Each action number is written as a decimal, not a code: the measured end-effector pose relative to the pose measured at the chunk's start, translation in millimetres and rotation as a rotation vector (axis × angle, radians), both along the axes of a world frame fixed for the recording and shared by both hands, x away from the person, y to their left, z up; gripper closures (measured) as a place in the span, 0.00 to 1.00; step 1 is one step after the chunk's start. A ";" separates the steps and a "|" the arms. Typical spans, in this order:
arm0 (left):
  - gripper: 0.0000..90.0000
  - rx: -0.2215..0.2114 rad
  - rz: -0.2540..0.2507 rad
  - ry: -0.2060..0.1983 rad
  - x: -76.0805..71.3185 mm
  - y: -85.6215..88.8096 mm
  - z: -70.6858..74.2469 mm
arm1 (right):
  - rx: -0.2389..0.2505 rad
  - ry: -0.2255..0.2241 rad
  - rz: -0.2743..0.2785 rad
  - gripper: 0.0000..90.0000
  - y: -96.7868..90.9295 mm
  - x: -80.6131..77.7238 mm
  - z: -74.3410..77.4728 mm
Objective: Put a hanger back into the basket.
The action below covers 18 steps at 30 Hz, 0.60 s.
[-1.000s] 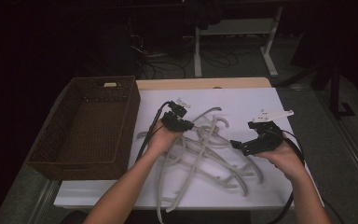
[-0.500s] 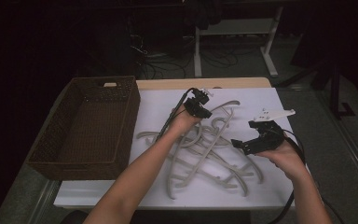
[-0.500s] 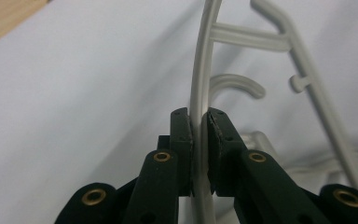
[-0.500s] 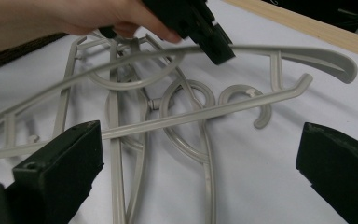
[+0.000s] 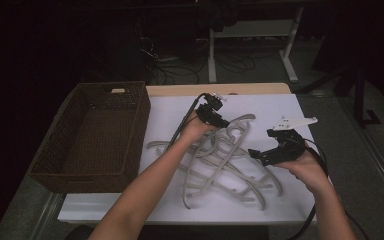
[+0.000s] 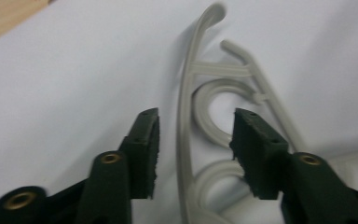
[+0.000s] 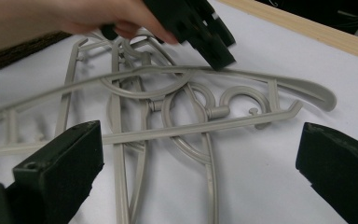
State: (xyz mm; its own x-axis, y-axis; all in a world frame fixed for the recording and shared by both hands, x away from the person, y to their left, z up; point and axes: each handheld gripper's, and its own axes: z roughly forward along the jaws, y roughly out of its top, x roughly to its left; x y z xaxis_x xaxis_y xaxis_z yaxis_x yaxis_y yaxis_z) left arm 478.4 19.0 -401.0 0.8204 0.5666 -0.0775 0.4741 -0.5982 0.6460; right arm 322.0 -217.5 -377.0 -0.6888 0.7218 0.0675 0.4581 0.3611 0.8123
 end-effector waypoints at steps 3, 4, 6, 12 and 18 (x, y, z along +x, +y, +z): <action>0.51 -0.024 -0.006 -0.006 -14.0 13.2 15.0 | -0.003 0.002 0.000 0.00 -0.1 0.3 -0.6; 0.48 -0.042 -0.010 -0.007 -19.7 17.7 19.2 | -0.004 0.002 -0.001 0.00 0.1 0.3 -0.7; 0.45 -0.056 -0.017 -0.011 -31.6 28.0 26.6 | -0.005 0.003 -0.002 0.00 0.7 0.4 -0.9; 0.38 -0.089 -0.021 -0.010 -64.8 56.0 33.6 | -0.012 0.004 0.001 0.00 4.3 0.2 -3.0; 0.36 -0.104 0.000 0.004 -92.2 81.8 24.5 | -0.011 0.013 -0.006 0.00 5.0 0.1 -5.5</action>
State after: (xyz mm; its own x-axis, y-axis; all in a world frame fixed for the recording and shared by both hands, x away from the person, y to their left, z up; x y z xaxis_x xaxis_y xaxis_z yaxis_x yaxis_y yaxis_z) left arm 386.2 100.8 -376.5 0.8197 0.5556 -0.1395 0.4773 -0.5278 0.7026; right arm 322.2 -212.6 -382.6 -0.6835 0.7267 0.0691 0.4711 0.3668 0.8022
